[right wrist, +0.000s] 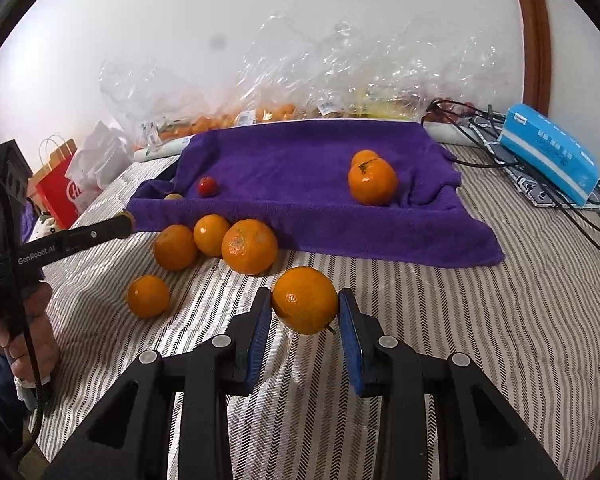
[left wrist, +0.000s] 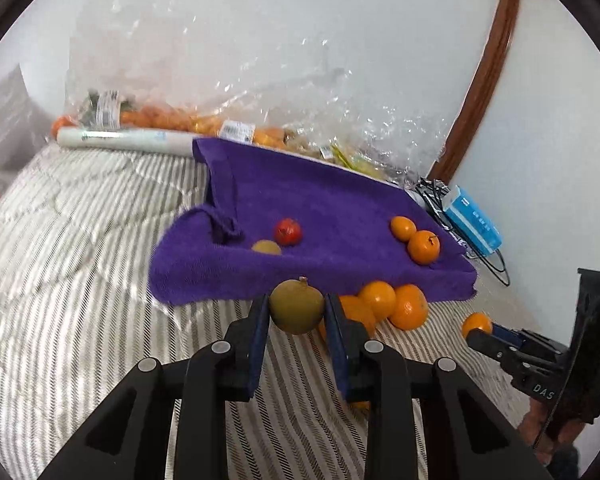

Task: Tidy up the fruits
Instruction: 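Lift both held fruits and carry them over the purple towel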

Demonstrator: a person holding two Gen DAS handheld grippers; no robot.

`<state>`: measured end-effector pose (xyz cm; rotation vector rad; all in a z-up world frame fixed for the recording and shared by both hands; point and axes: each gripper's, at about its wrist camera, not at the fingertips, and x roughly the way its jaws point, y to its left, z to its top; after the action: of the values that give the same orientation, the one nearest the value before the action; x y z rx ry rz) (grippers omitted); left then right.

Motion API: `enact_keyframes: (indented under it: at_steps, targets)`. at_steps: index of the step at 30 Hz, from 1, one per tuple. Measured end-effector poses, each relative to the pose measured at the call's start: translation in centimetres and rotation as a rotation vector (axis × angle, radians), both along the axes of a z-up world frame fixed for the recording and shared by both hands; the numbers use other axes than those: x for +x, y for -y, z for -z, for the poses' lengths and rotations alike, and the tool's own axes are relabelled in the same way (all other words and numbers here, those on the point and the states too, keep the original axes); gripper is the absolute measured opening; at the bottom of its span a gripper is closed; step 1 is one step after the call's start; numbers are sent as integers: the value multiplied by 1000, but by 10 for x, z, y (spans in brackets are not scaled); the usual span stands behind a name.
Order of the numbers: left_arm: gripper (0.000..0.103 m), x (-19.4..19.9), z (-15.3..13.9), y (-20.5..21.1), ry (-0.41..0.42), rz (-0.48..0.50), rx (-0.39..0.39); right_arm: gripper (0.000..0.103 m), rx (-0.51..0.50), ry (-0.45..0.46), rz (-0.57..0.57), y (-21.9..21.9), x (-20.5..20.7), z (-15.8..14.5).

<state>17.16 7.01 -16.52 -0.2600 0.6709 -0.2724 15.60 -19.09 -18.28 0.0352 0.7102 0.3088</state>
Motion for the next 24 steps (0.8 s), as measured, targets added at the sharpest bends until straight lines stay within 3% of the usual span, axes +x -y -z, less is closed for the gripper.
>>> enact_keyframes:
  at_steps: [8,19,24]
  targets:
    - [27,-3,-6,-1,31,-79,100,33,-32,29,0,-3,-4,-3]
    - [27,-10,-9,4,64,-61,134,33,-12,21,39,6,-1,-3]
    - [27,-13,-15,2,92,-95,159,33,-17,70,23,2,-1,-22]
